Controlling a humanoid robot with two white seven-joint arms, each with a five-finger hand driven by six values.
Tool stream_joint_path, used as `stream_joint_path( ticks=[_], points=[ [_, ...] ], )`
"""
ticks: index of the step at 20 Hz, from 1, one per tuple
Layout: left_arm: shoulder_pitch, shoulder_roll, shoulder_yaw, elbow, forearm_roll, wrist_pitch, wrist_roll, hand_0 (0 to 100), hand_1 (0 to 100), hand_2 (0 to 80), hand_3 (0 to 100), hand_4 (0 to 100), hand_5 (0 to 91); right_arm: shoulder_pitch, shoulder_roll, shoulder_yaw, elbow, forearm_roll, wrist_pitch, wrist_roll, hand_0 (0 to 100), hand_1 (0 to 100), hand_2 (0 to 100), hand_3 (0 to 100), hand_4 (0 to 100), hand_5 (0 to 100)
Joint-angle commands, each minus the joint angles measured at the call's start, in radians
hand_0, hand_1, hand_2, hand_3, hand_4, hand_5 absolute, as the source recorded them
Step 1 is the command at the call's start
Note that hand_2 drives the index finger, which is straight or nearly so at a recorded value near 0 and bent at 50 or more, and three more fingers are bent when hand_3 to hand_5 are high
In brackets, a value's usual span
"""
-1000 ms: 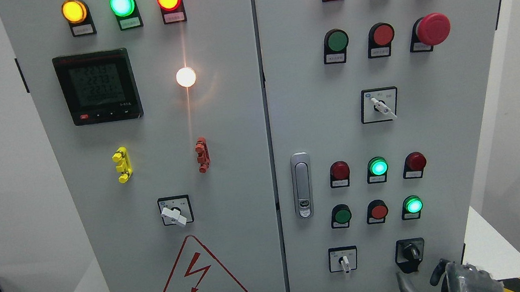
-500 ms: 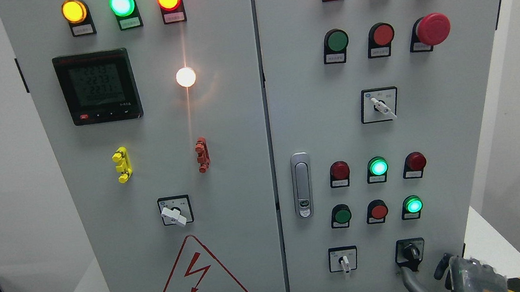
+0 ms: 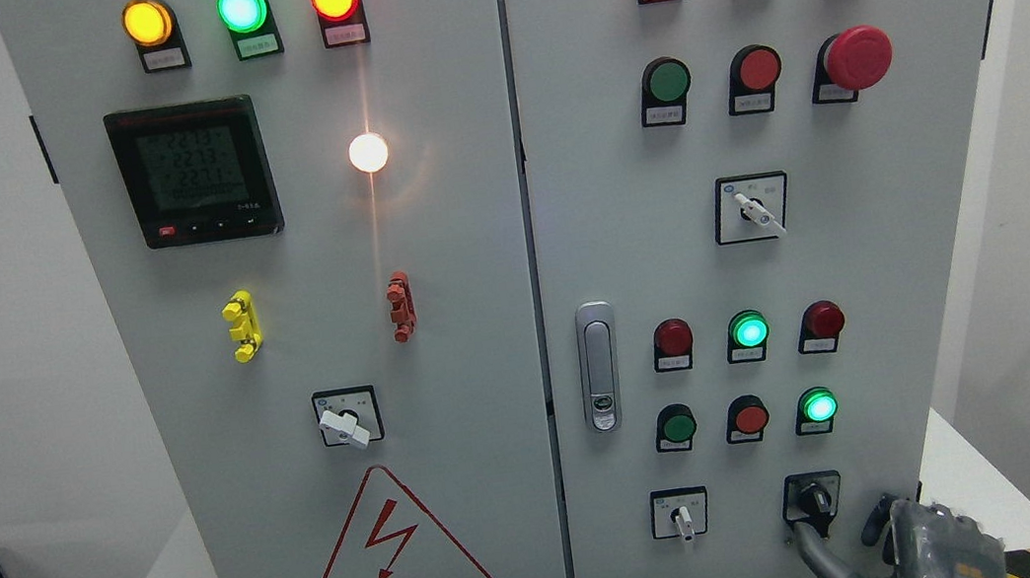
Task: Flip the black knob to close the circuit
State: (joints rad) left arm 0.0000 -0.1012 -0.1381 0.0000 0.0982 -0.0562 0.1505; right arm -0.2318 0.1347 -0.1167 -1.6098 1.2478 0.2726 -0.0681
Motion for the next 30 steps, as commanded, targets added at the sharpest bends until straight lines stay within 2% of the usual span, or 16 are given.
stream_joint_path(
  ticks=[1, 14, 24, 30],
  points=[
    [0.023, 0.0, 0.0, -0.029, 0.0, -0.001, 0.0, 12, 56, 0.0, 0, 0, 0.0, -0.004, 0.0, -0.014, 0.014, 0.001, 0.002, -0.001, 0, 18, 61, 82, 71, 68],
    [0.023, 0.0, 0.0, -0.029, 0.0, -0.001, 0.0, 12, 56, 0.0, 0, 0, 0.0, -0.004, 0.0, -0.035, 0.005, -0.011, 0.002, -0.004, 0, 18, 62, 82, 71, 68],
    [0.023, 0.0, 0.0, -0.029, 0.0, -0.001, 0.0, 12, 56, 0.0, 0, 0, 0.0, -0.004, 0.0, -0.035, 0.004, -0.016, -0.004, -0.028, 0, 22, 76, 91, 77, 76],
    [0.023, 0.0, 0.0, -0.029, 0.0, -0.001, 0.0, 12, 56, 0.0, 0, 0, 0.0, -0.004, 0.0, -0.035, 0.001, -0.016, -0.006, -0.029, 0, 23, 77, 93, 79, 78]
  ],
)
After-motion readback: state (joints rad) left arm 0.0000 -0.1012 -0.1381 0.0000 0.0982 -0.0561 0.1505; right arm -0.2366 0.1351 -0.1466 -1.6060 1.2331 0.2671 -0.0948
